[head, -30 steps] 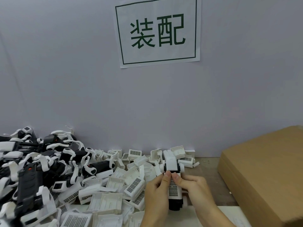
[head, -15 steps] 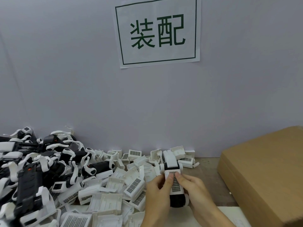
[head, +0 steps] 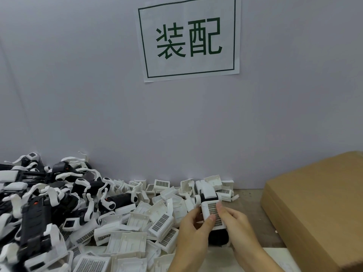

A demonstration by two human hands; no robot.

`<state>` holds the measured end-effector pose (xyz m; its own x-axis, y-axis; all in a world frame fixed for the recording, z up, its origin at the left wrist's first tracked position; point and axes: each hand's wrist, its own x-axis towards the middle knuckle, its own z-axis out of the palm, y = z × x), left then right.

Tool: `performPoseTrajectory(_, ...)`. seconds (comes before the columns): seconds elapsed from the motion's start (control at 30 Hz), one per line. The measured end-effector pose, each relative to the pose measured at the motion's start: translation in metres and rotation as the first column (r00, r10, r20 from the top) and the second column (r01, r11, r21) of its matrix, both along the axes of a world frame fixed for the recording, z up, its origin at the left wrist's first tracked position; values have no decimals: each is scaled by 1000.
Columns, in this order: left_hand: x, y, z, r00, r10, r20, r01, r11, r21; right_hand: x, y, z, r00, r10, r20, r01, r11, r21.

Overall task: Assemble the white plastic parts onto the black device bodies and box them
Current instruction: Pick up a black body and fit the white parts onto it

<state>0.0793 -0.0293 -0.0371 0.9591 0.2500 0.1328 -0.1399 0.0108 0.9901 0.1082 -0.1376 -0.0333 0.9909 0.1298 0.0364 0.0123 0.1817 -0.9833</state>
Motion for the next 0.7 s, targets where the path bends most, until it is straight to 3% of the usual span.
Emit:
performPoseTrajectory(0.1, -2, 0, 2, 999, 37, 18, -38, 994, 101, 3, -1, -3, 997, -20, 71, 26, 996, -82)
performPoseTrajectory(0.23, -3, -1, 3, 997, 74, 18, -75, 992, 104, 4, -3, -3, 993, -20, 115, 39, 985, -167)
performPoseTrajectory(0.4, 2, 0, 0, 982, 191, -12, -191, 980, -46, 2, 5, -7, 970, -145, 197, 189, 956, -226)
performPoseTrajectory(0.5, 5, 4, 0, 960, 274, -62, -281, 940, -193, 1, 7, -10, 957, -53, 285, 153, 927, -341)
performPoseTrajectory(0.6, 4, 3, 2, 975, 204, -88, -222, 907, -359, -2, 7, -13, 927, 95, 363, 104, 864, -493)
performPoseTrajectory(0.7, 4, 1, 3, 987, 133, -92, -157, 923, -352, -1, 6, -15, 917, 40, 397, 188, 834, -518)
